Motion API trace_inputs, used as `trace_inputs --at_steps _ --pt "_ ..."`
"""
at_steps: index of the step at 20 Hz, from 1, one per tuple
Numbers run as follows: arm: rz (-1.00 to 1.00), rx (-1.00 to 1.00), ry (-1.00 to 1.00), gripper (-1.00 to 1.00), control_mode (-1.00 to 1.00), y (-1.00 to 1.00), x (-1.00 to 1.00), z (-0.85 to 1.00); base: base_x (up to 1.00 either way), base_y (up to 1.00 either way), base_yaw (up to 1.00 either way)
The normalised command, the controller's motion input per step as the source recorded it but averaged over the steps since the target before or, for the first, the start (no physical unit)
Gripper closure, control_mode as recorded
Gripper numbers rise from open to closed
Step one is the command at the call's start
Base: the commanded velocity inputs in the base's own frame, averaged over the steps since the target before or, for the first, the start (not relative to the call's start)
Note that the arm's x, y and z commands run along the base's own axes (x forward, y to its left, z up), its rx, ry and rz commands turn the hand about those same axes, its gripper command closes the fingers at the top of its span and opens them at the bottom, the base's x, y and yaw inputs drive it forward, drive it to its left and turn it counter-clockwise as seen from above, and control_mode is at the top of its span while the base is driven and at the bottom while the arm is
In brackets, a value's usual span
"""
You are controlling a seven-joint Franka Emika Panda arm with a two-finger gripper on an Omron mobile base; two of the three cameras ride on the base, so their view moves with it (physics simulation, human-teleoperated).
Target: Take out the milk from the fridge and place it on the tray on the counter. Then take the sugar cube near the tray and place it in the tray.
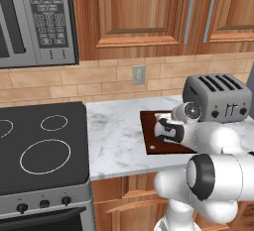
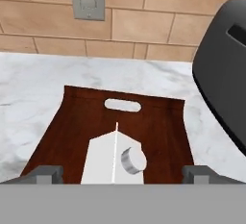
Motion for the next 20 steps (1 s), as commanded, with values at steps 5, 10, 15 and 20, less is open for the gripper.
trace_inputs --at_steps 5,10,15,20 --pt "0.05 0.0 0.0 -1.0 -1.0 0.0 -0.25 0.93 0.0 0.0 0.0" --pt "0.02 0.0 0.02 -1.0 -1.0 0.0 -0.54 0.6 0.0 0.0 0.0" --pt "0.01 0.0 0.06 -1.0 -1.0 -0.02 -0.74 0.28 0.0 0.0 0.0" --pt "0.12 0.05 0.1 -1.0 -1.0 -0.17 -0.74 0.29 0.0 0.0 0.0"
